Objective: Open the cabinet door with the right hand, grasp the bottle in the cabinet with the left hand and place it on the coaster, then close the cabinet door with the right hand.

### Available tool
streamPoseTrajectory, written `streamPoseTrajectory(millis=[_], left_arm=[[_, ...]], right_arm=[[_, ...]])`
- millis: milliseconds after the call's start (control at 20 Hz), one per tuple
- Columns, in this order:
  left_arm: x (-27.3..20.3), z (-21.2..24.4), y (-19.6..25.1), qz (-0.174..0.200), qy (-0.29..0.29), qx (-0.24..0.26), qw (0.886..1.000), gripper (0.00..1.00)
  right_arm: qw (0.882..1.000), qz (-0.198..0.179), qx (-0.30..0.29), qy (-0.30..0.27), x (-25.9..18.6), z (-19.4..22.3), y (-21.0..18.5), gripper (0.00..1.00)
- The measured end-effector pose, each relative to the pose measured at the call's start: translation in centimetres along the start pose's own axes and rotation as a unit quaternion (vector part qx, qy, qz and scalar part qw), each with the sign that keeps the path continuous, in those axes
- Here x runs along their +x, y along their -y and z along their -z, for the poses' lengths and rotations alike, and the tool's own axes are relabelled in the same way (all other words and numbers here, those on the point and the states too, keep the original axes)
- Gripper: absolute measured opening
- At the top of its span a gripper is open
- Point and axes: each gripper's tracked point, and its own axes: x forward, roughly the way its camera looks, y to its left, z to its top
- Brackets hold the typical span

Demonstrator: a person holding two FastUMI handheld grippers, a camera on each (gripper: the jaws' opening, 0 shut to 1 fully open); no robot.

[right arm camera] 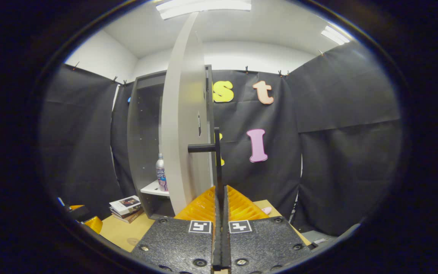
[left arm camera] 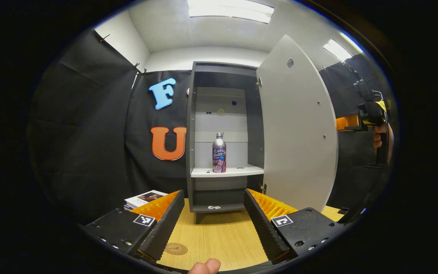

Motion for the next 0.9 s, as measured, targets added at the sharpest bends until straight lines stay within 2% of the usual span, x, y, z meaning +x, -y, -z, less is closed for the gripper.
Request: streamPoseTrajectory(millis=[400, 750, 900], left_arm=[[0.1, -0.1, 0.4, 0.001, 0.002, 0.002, 1.000, 0.95], [0.5, 0.3, 0.4, -0.001, -0.003, -0.002, 1.000, 0.95], [0.7, 0.6, 0.3, 0.001, -0.008, -0.001, 1.000, 0.95]], right_arm=[[1.000, -0.020, 0.007, 0.002, -0.1, -0.1, 0.8, 0.04], [1.000, 0.010, 0.008, 0.016, -3.2, -0.3, 1.1, 0.04], [1.000, 0.016, -0.016, 0.011, -5.8, 0.5, 0.8, 0.03]])
